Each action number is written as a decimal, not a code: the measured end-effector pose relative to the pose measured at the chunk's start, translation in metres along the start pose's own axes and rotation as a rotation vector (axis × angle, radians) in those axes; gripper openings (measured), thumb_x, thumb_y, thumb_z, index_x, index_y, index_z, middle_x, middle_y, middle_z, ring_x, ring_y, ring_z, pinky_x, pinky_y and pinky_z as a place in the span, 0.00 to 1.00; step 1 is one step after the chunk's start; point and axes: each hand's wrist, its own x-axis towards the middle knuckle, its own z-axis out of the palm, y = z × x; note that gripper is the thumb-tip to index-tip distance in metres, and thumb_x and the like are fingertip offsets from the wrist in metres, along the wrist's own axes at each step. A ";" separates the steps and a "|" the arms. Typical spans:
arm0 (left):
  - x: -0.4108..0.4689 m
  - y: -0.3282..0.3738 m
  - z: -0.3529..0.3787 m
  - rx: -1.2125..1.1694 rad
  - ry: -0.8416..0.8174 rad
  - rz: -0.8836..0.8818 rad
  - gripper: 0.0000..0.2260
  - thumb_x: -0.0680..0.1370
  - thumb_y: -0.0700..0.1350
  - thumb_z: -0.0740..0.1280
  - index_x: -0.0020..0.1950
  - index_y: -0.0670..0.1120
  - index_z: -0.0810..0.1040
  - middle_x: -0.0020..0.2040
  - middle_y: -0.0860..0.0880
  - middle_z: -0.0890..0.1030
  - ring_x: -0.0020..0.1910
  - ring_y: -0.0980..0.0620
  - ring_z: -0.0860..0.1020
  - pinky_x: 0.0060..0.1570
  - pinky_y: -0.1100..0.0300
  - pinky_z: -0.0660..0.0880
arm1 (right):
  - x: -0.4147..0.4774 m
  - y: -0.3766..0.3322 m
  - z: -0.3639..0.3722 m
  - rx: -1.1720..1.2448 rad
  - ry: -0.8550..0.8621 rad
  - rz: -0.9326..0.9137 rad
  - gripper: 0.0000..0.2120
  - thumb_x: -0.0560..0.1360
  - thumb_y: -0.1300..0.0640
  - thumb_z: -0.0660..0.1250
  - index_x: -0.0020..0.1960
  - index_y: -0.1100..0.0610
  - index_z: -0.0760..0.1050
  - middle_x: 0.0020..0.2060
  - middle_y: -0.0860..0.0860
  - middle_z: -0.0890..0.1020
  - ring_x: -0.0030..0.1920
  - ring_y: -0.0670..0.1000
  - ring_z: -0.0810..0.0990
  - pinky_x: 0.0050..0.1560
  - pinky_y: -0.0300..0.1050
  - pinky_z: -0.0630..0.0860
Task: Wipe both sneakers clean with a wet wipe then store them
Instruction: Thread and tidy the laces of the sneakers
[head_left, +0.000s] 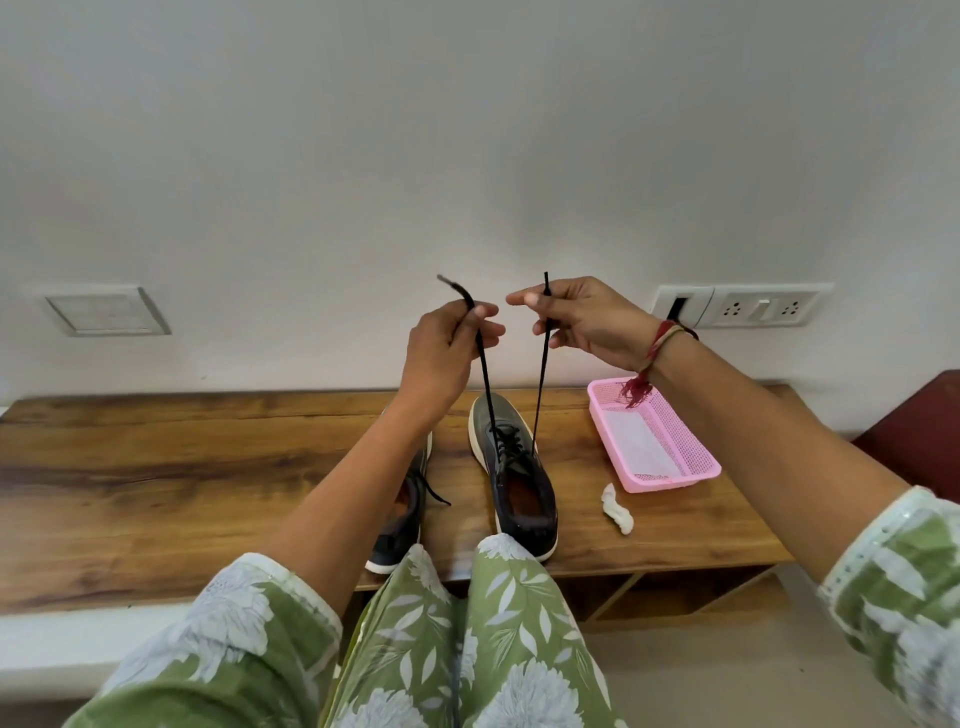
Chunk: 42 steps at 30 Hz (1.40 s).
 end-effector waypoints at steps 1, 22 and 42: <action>0.001 0.003 0.001 0.004 -0.004 0.011 0.11 0.82 0.44 0.58 0.57 0.43 0.78 0.44 0.48 0.83 0.43 0.57 0.83 0.43 0.67 0.77 | 0.000 0.000 0.001 0.039 0.040 -0.005 0.13 0.76 0.60 0.65 0.60 0.63 0.76 0.45 0.51 0.80 0.38 0.45 0.78 0.35 0.35 0.75; -0.003 0.025 0.014 -0.010 0.058 0.021 0.04 0.72 0.38 0.72 0.41 0.47 0.80 0.41 0.47 0.83 0.36 0.48 0.83 0.37 0.61 0.79 | -0.014 0.012 0.011 0.097 -0.066 -0.116 0.13 0.74 0.69 0.64 0.54 0.56 0.79 0.45 0.54 0.82 0.46 0.48 0.79 0.41 0.40 0.72; -0.006 -0.005 0.019 -0.340 -0.212 -0.351 0.10 0.81 0.43 0.61 0.61 0.44 0.68 0.34 0.49 0.77 0.33 0.53 0.77 0.39 0.62 0.74 | -0.003 0.022 0.016 0.338 0.095 -0.084 0.06 0.76 0.66 0.64 0.50 0.59 0.77 0.41 0.55 0.82 0.37 0.46 0.77 0.40 0.36 0.74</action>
